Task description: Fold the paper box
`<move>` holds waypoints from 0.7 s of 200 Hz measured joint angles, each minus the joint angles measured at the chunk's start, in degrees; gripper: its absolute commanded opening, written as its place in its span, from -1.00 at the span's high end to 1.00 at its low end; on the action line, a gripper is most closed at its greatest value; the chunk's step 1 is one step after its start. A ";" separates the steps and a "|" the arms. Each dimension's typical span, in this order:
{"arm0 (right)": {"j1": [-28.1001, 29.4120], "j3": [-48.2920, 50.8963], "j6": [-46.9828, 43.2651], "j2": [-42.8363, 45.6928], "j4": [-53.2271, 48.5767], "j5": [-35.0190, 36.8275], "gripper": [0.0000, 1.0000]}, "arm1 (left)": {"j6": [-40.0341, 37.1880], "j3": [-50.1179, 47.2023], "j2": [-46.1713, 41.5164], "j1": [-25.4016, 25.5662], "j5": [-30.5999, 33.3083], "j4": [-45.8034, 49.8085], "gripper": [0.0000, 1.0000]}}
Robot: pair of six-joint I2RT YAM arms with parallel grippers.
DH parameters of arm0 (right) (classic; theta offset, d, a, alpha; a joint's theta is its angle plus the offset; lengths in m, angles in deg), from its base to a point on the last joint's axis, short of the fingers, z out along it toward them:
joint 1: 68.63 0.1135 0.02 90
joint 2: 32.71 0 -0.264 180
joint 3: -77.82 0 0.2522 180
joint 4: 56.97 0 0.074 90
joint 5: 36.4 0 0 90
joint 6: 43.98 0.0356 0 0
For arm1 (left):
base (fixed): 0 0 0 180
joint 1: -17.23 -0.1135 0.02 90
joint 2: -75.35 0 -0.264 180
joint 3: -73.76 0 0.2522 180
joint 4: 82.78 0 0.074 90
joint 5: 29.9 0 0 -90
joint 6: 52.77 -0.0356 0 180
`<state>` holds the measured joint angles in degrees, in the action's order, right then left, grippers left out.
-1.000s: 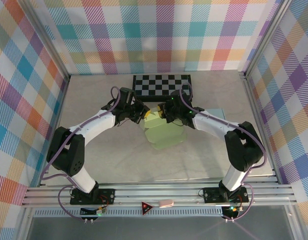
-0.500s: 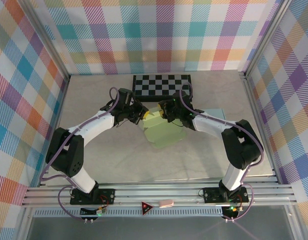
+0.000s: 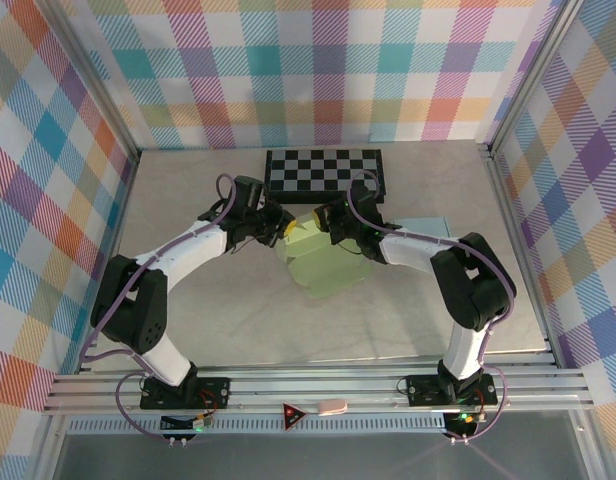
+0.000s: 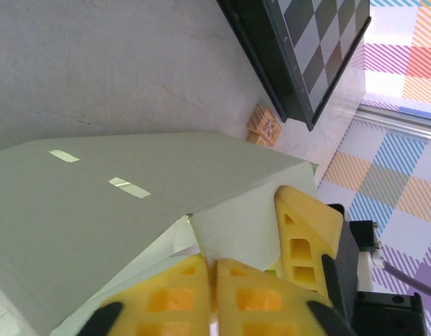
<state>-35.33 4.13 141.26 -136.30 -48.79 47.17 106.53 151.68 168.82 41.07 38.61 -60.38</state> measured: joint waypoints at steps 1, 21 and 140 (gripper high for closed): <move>0.00 0.00 0.00 0.00 0.00 0.02 1.00 | 0.15 0.00 0.00 -0.02 0.04 0.02 0.44; 0.00 0.00 0.22 0.00 -0.24 0.37 1.00 | -1.75 0.17 -1.03 -0.85 -0.02 2.10 0.21; -0.28 -4.13 2.89 0.00 -8.20 1.07 1.00 | -35.36 -14.16 -10.73 -10.45 -6.84 5.75 0.33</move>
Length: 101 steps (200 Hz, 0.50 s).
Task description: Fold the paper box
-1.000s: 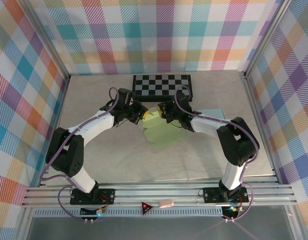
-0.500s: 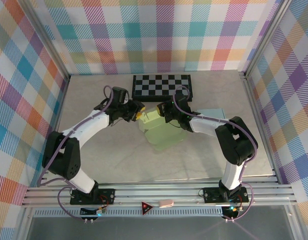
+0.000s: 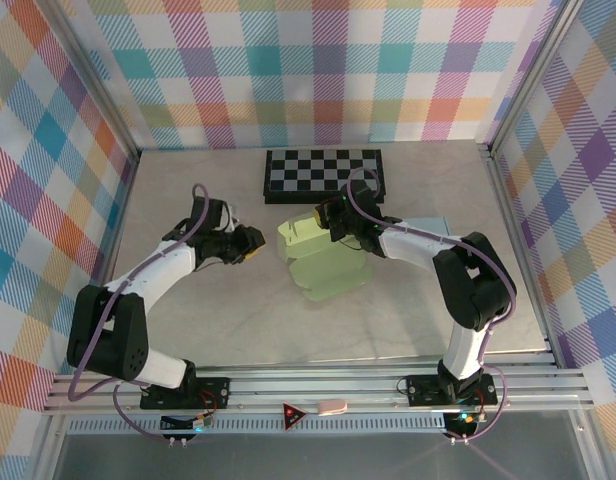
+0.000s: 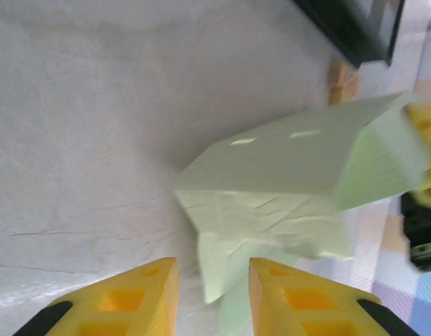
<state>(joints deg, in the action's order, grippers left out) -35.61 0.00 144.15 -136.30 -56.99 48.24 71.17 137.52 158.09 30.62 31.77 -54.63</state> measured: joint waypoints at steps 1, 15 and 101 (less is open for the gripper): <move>0.00 0.00 0.00 0.00 -0.02 0.00 1.00 | -0.15 -0.09 0.04 0.00 -0.02 -0.07 0.33; 0.00 -0.02 0.04 0.00 -0.13 0.00 1.00 | -3.34 -0.90 1.18 0.68 -0.59 -1.99 0.28; 0.00 -0.04 0.24 0.00 -0.39 -0.04 1.00 | -14.88 -0.20 7.82 6.71 -0.15 -11.15 0.22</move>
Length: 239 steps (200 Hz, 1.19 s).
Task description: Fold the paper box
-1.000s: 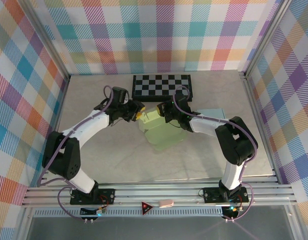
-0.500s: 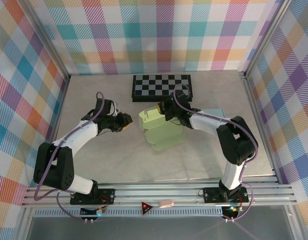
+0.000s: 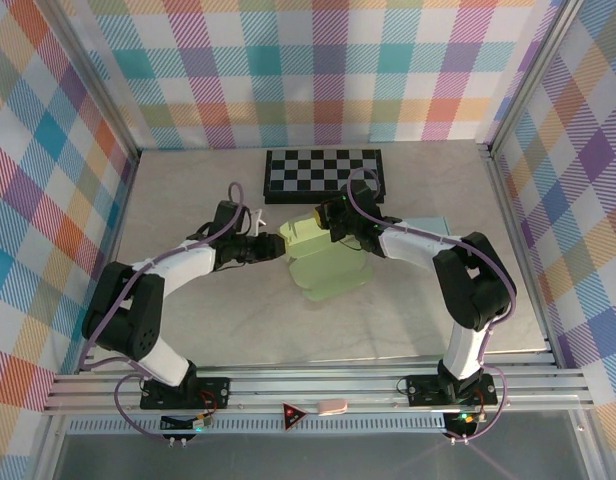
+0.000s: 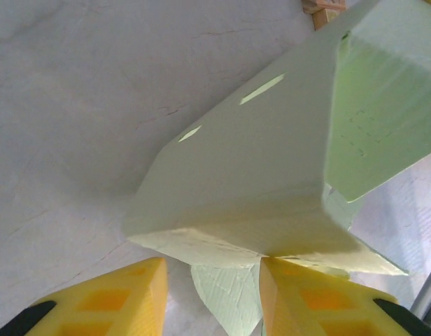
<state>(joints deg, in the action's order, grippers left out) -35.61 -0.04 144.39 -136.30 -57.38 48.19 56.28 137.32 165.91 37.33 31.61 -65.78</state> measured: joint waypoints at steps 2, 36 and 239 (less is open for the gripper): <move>0.00 -0.02 0.00 0.00 0.00 0.00 1.00 | -0.20 0.00 0.04 0.17 0.09 -0.15 0.22; 0.00 -0.94 -0.02 0.00 -0.90 -0.20 1.00 | -2.80 0.42 0.17 1.81 1.55 -0.70 0.24; -0.81 -3.74 0.22 0.00 -5.92 -2.56 1.00 | -22.34 -1.09 0.37 1.16 3.48 -6.80 0.27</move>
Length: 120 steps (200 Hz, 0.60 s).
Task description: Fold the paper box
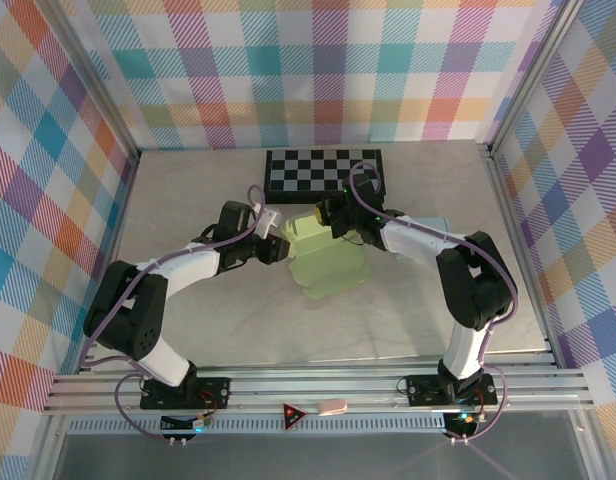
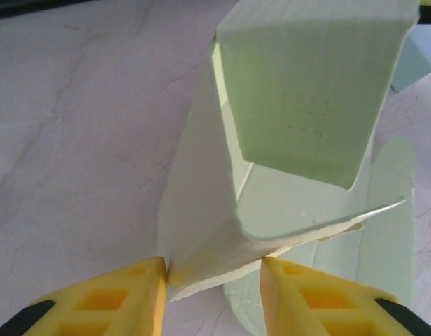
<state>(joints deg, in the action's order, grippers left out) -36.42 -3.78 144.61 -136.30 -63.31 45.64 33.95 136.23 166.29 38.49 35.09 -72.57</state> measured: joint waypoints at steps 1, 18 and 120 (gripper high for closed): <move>0.00 -0.02 0.00 0.00 0.00 0.00 1.00 | 0.04 0.02 0.02 0.00 -0.02 -0.04 0.28; -0.13 -0.04 0.00 0.00 0.44 0.22 1.00 | 1.70 0.20 0.57 0.42 -0.90 -1.40 0.28; 1.40 4.42 -0.94 -2.84 14.93 3.56 1.00 | 12.11 0.20 4.44 1.22 3.74 -6.34 0.24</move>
<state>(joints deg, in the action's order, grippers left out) -35.02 0.64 143.67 -139.14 -48.38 49.20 46.05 136.43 170.72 39.71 38.83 -78.91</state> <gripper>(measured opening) 0.049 0.379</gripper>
